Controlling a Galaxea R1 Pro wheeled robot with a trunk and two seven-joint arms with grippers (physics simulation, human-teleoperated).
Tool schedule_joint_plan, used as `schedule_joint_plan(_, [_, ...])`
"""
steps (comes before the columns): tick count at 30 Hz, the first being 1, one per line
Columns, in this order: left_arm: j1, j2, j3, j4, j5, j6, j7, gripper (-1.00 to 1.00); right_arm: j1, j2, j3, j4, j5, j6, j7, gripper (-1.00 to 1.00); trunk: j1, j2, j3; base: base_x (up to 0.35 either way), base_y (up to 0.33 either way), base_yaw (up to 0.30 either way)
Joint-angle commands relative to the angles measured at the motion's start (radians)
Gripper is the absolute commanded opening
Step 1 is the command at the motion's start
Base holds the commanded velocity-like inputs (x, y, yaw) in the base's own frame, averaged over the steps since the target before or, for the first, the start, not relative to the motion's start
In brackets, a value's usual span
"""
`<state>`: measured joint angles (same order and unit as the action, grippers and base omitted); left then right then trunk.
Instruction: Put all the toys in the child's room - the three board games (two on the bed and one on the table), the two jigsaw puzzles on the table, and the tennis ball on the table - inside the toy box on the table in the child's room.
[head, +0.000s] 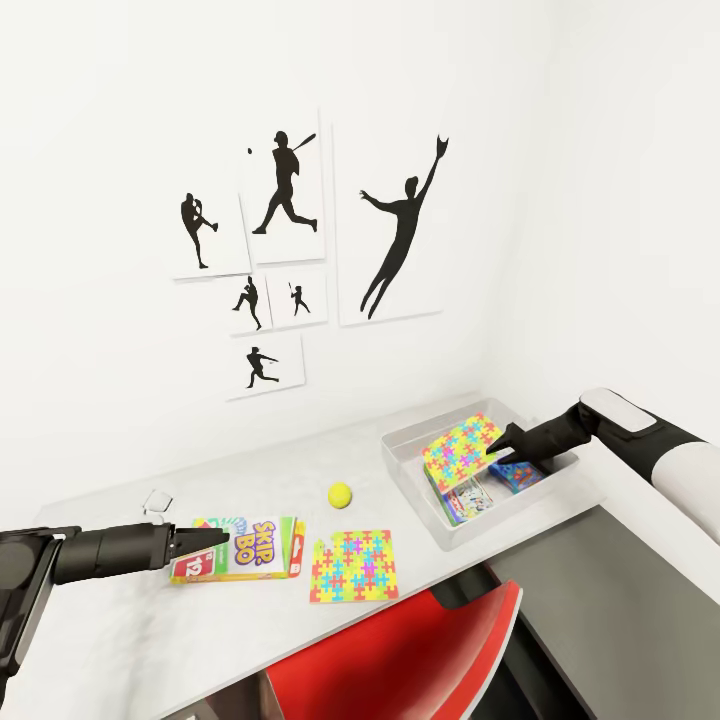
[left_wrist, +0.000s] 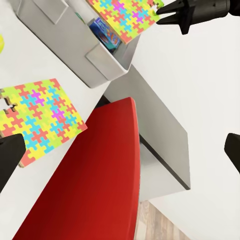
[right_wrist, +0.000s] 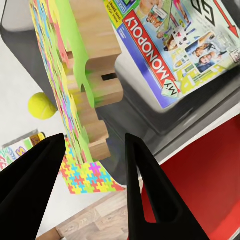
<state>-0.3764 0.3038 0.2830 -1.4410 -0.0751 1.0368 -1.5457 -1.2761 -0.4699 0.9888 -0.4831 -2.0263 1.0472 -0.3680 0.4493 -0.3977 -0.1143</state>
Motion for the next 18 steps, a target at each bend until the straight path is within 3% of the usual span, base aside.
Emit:
schedule_joint_plan(1, [-0.001,0.0,0.001,-0.001,-0.008,0.01,-0.008,1.0,-0.002,-0.001,0.005,-0.002,-0.009,0.0,-0.007,-1.0,0.001,-0.002,-0.002,0.0,0.0,0.0])
schedule_joint_plan(2, [-0.001,0.0,0.001,-0.001,-0.008,0.01,-0.008,1.0,-0.002,-0.001,0.005,-0.002,-0.009,0.0,-0.007,-1.0,0.001,-0.002,-0.002,0.0,0.0,0.0])
schedule_joint_plan(3, [-0.001,0.0,0.001,-0.001,-0.008,0.01,-0.008,1.0,-0.002,-0.001,0.005,-0.002,-0.009,0.0,-0.007,1.0,0.001,-0.002,-0.002,0.0,0.0,0.0])
schedule_joint_plan(18, [-0.001,0.001,0.002,-0.001,-0.008,0.01,-0.008,1.0,-0.002,-0.001,0.004,-0.002,-0.009,0.0,-0.008,1.0,0.001,-0.002,-0.002,0.0,0.0,0.0])
